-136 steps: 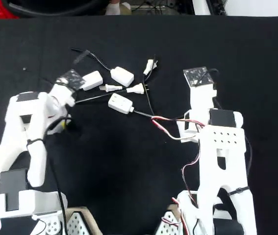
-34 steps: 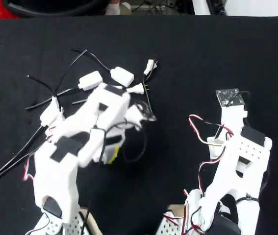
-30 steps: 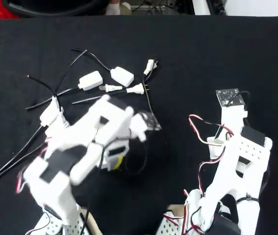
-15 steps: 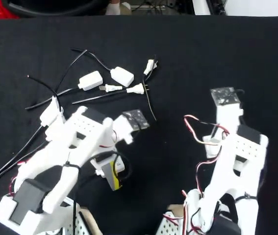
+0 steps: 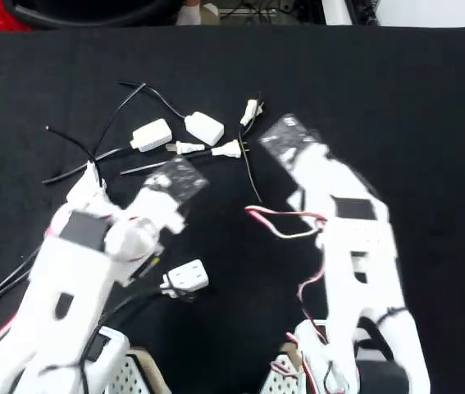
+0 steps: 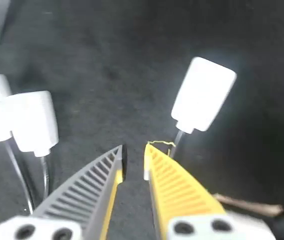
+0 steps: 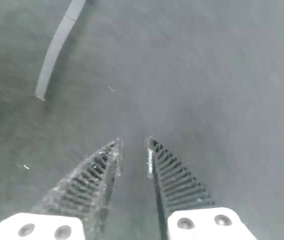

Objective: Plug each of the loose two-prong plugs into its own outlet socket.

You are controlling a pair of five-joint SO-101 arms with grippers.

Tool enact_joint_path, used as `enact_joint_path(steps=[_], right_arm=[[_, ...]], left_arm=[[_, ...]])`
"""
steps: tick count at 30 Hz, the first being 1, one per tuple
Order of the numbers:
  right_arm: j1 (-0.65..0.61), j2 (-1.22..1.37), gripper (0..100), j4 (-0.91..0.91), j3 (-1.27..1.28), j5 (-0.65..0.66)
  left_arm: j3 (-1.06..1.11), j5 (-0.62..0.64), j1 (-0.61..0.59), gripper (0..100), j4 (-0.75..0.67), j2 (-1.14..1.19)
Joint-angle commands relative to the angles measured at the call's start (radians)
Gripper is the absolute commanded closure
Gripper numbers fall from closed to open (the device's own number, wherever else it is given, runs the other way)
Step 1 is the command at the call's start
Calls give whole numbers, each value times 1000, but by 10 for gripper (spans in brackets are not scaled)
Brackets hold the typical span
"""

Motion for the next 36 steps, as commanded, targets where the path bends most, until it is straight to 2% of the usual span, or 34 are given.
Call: enact_joint_path(steps=[1, 6, 9, 11, 16, 19, 22, 29, 36], right_arm=[[-132, 113, 917, -75, -82, 101], [-199, 392, 910, -152, -271, 164], [-213, 536, 851, -198, -372, 172], [-218, 610, 828, -203, -426, 230], [-224, 708, 828, -224, -469, 373], [-222, 730, 828, -328, -446, 427], [-250, 728, 826, -417, -397, 468], [-351, 645, 825, -499, -275, 486], [-373, 506, 825, -494, -177, 489]], left_arm=[[148, 28, -113, 894, -63, -212], [383, 25, -308, 848, -141, -470], [498, 23, -444, 848, -232, -629], [578, 23, -493, 848, -264, -730], [776, -49, -499, 848, -264, -954], [792, -115, -490, 848, -267, -931], [800, -126, -452, 848, -270, -919], [828, -127, -403, 848, -275, -941], [829, -127, -407, 848, -273, -941]])
